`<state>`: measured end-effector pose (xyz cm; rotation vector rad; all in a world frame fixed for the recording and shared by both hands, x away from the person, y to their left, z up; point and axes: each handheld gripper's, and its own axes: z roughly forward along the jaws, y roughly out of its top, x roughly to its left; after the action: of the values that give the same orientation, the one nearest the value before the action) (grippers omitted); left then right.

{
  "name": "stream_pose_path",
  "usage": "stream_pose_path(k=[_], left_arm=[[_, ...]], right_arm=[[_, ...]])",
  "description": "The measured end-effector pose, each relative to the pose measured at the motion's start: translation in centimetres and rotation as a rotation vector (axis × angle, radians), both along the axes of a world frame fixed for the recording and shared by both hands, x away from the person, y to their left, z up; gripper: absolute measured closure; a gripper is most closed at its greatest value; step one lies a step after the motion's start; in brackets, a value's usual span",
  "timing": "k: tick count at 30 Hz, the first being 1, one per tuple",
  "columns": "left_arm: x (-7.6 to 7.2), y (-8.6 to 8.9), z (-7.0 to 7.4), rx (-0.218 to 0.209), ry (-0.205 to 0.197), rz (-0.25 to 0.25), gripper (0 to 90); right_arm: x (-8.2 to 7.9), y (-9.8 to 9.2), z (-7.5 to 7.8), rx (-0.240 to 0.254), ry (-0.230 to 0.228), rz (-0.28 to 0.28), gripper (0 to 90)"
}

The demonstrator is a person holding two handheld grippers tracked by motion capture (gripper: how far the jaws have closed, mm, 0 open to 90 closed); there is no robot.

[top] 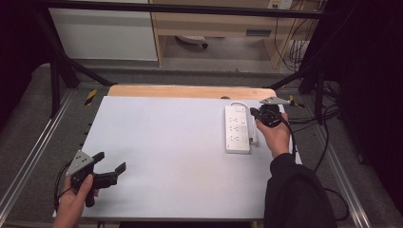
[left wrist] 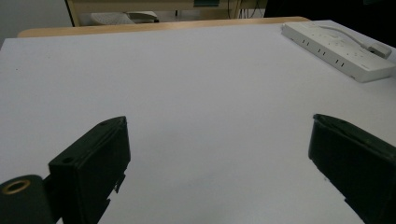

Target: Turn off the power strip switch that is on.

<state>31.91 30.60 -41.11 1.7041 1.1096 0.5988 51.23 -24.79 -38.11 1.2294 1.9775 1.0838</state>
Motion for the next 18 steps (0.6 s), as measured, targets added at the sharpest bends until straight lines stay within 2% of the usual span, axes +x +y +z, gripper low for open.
stream_pose_path(k=[18], left_arm=[[0.0, 0.0, 0.0, -0.002, -0.002, 0.002, 5.4]], right_arm=[[0.0, 0.8, -1.9, -0.009, 0.037, 0.013, 90.0]])
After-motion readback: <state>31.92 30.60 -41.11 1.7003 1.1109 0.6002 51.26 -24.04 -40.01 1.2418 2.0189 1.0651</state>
